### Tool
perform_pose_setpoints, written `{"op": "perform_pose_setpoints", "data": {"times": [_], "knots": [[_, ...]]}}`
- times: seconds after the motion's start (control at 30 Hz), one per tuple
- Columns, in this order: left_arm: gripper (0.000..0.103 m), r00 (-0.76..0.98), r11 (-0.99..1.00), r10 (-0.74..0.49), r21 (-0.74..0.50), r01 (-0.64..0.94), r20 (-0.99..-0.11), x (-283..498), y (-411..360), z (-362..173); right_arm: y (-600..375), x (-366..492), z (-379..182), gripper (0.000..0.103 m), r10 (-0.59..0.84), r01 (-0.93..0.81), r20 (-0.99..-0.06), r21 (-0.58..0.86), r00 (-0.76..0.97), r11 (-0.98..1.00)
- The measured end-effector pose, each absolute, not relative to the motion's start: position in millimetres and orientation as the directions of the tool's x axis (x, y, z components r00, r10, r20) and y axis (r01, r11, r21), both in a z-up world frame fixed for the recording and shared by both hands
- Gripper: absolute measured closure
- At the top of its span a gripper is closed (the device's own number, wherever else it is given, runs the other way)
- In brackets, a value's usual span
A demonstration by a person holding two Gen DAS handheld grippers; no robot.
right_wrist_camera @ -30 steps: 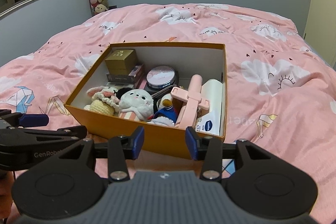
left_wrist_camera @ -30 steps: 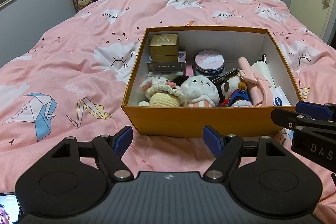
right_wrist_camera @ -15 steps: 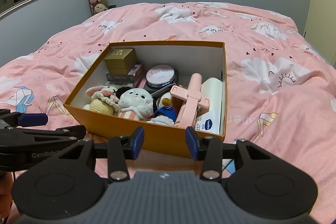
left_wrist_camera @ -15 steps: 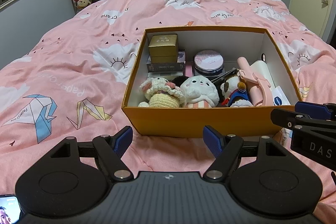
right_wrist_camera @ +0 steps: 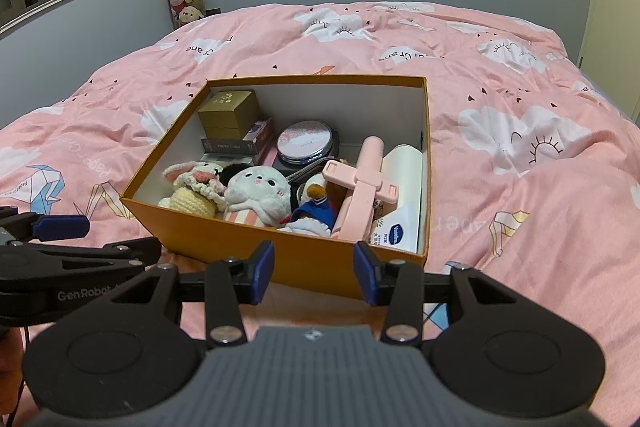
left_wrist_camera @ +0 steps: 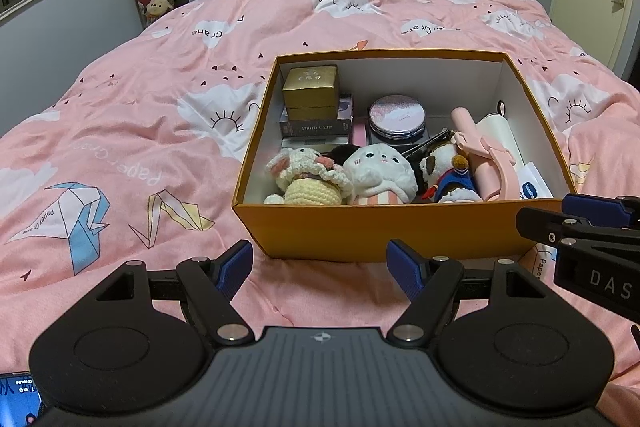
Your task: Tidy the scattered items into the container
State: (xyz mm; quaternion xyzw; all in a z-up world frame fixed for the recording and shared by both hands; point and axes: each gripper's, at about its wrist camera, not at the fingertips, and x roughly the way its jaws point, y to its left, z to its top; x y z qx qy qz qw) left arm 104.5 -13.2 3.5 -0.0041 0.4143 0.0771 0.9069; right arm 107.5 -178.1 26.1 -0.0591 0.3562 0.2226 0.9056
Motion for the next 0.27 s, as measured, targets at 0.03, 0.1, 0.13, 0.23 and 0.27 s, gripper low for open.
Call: {"op": "perform_pose_setpoints", "data": {"times": [0.03,0.1,0.13,0.23,0.27], "knots": [[0.016,0.645,0.988,0.138,0.058,-0.144,-0.752,104.5,-13.4,3.6,-178.2,107.8,26.2,0.056,0.361,-0.445,-0.671,0.052,0.647,0.894],[0.016,0.646,0.988,0.140,0.060,-0.144,-0.751,104.3,-13.2,3.7,-178.5,107.4,25.9,0.056,0.361,-0.444,-0.671,0.053,0.647,0.894],[0.016,0.646,0.988,0.138,0.059,-0.143,-0.751,104.2,-13.0,3.7,-178.7,107.0,25.7,0.056,0.361,-0.443,-0.672,0.053,0.647,0.895],[0.016,0.647,0.988,0.138,0.060,-0.141,-0.750,104.2,-13.2,4.0,-179.5,107.0,26.2,0.056,0.360,-0.441,-0.672,0.055,0.647,0.896],[0.016,0.648,0.988,0.137,0.060,-0.140,-0.749,104.0,-13.2,4.2,-179.6,107.0,26.3,0.056,0.360,-0.441,-0.672,0.055,0.647,0.896]]}}
